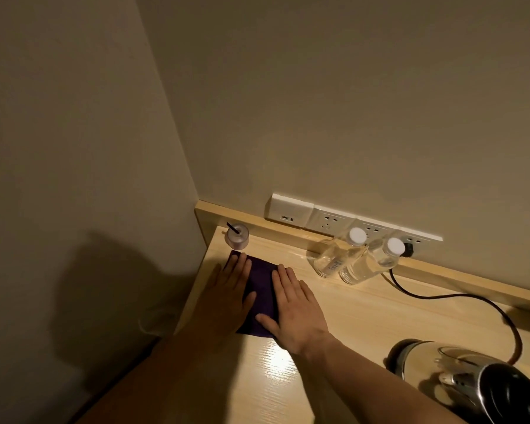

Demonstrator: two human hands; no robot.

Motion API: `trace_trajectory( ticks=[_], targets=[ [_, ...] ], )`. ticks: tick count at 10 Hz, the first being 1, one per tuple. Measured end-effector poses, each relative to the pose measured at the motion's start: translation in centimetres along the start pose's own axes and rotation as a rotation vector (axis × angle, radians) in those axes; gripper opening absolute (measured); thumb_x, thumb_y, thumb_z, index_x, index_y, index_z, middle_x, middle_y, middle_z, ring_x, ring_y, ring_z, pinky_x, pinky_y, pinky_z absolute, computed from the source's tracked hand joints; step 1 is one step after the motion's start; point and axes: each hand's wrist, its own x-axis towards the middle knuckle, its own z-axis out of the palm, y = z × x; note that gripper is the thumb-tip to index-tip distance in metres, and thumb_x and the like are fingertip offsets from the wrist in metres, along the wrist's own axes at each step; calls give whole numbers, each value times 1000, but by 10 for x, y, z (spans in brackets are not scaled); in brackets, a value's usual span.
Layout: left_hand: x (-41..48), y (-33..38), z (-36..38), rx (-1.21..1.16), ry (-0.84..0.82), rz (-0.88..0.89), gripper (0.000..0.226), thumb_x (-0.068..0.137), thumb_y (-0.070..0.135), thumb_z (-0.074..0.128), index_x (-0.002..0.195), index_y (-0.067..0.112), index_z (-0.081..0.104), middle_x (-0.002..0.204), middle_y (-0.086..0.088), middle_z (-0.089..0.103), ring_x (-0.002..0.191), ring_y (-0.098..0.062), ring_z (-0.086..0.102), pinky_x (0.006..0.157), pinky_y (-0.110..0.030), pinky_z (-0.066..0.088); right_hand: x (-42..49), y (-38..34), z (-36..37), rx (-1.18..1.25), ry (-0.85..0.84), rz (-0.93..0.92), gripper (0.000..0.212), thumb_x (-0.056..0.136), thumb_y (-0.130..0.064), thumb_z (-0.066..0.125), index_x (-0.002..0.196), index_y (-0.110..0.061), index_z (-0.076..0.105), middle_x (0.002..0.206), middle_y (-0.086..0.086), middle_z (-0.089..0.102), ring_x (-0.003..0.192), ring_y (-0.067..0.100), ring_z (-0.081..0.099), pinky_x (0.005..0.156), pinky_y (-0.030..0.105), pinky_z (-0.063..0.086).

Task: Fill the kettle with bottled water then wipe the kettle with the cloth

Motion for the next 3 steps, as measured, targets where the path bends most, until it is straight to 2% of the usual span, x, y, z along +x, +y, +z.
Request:
trace_trajectory(
  ticks=[1,2,3],
  targets=[
    [-2,-3,10,20,-47,-7,72,101,50,24,161,11,24,169,-9,23,157,-25,12,126,-46,7,2,2,6,-72,-38,22,96,99,-80,14,165,-19,-19,174,2,-27,160,18,-28,134,42,-8],
    [-4,-3,2,22,-21,5,70,101,49,31,158,8,31,165,-12,34,155,-27,25,125,-51,20,2,2,3,-83,-33,24,96,98,-82,11,166,-20,-18,175,2,-25,160,18,-27,134,43,-8],
    [-8,5,-10,8,57,-13,71,100,51,36,157,9,33,164,-11,35,153,-27,31,123,-53,25,-5,-1,-9,-7,24,22,96,96,-83,9,167,-23,-15,176,-1,-21,161,16,-24,132,40,-8]
  ],
)
